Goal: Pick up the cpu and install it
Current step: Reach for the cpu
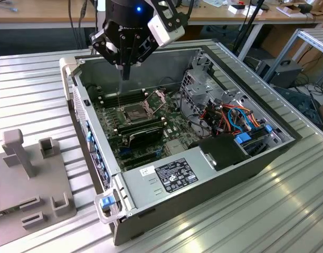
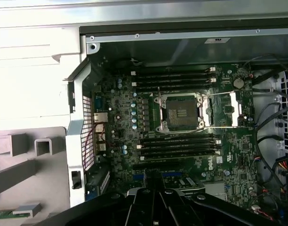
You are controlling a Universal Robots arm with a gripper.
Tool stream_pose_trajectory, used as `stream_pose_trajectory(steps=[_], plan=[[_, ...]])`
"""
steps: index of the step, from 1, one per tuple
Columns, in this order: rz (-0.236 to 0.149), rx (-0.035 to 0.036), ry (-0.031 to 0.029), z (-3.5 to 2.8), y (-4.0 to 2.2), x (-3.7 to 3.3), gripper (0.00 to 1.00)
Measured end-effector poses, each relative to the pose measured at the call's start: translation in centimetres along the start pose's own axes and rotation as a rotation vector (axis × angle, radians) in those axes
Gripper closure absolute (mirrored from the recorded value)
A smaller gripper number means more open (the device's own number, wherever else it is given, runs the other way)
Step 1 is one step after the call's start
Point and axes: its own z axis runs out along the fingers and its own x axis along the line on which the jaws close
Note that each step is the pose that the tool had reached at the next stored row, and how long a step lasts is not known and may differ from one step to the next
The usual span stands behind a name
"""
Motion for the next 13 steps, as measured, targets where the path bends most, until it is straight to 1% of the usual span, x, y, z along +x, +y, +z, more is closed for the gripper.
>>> stream_pose_trajectory(steps=[6, 8, 9, 10, 13], plan=[[0.0, 0.0, -0.0001, -0.02, -0.08, 1.05, 0.89], [0.0, 0.0, 0.0, -0.05, -0.15, 1.95, 0.89], [0.0, 0.0, 0.0, -0.05, -0.16, 2.17, 0.89], [0.0, 0.0, 0.0, -0.07, -0.2, 2.72, 0.89], [0.0, 0.0, 0.0, -0.08, -0.26, 3.52, 0.89]])
